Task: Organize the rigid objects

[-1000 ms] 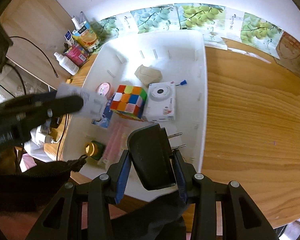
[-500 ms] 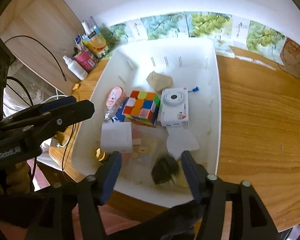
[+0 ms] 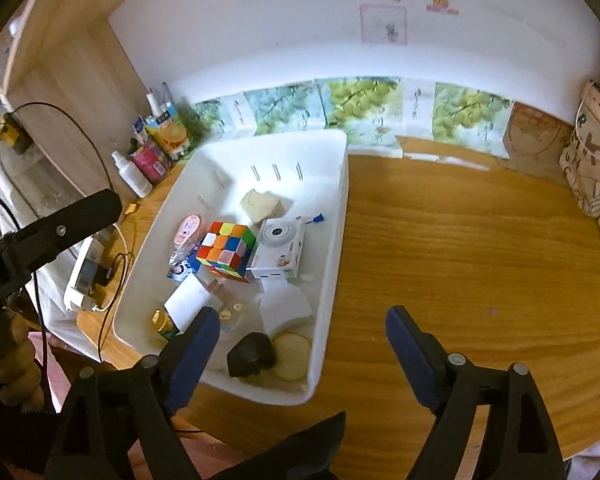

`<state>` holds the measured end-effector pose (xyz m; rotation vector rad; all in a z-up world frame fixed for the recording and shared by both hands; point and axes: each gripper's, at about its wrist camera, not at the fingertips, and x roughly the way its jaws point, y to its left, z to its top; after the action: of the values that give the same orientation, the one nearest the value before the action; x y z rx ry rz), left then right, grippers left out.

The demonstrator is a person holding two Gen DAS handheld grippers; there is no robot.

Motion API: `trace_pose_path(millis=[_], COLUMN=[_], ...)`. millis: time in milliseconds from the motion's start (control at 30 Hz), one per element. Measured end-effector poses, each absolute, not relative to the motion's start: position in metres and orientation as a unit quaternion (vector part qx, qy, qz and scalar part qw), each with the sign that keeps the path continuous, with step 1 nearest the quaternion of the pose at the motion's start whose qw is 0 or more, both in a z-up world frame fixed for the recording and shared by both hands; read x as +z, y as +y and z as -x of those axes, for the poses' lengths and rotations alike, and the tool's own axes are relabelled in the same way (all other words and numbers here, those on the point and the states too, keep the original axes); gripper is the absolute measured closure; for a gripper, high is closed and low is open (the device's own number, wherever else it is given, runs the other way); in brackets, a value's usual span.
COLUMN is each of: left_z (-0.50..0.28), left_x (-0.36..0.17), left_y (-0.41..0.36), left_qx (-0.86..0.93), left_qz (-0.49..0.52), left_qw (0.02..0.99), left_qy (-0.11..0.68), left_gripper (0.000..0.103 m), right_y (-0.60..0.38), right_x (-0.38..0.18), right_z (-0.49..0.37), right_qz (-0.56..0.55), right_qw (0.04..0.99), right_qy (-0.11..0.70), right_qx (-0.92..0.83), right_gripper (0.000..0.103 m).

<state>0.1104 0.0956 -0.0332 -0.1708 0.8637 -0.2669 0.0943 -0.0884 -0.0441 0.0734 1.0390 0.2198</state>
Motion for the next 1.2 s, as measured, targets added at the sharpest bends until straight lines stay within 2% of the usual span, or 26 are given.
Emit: trace_pose_path(millis=[167,300,333,433,600,700,933,1200], left_z=[-0.100,-0.097,-0.096,-0.091,-0.076,-0.065,-0.038,-0.001], left_x=[-0.035,-0.035,-0.035,-0.037,-0.040,-0.037,-0.029,-0.029], left_y=[0.071,0.060,0.058,0.053,0.042,0.039,0.048,0.037], left_qx=[-0.119,-0.111,-0.109,-0.109,-0.106,-0.103,-0.063,-0.038], left_qz=[0.063,0.065,0.065,0.073,0.071,0.070,0.081,0.036], left_qw=[0.891,0.884,0.884,0.883,0.881,0.885,0.904,0.920], left_qy=[0.434,0.449,0.450,0.450,0.456,0.449,0.416,0.388], left_gripper=[0.023,0.023,0.023,0.022,0.015,0.004,0.001,0.001], right_y=[-0.107,-0.121,-0.125,-0.132,-0.142,-0.148,-0.155,-0.148], right_x=[-0.042,-0.046,-0.047,-0.046,-0.038,-0.029,-0.009,-0.007], right_z=[-0.082,-0.074,-0.073,-0.065,-0.048,-0.037,-0.006,0.024], right_qz=[-0.036,-0.051,-0.058,-0.068,-0.060,-0.063,-0.071,-0.053], right_qw=[0.863,0.855,0.851,0.849,0.848,0.854,0.878,0.887], right_qy=[0.493,0.507,0.512,0.517,0.522,0.514,0.473,0.459], right_qx=[0.100,0.099,0.097,0.090,0.069,0.061,0.023,0.029], right_gripper=[0.017,0.002,0.001,0.001,0.001,0.001,0.001,0.001])
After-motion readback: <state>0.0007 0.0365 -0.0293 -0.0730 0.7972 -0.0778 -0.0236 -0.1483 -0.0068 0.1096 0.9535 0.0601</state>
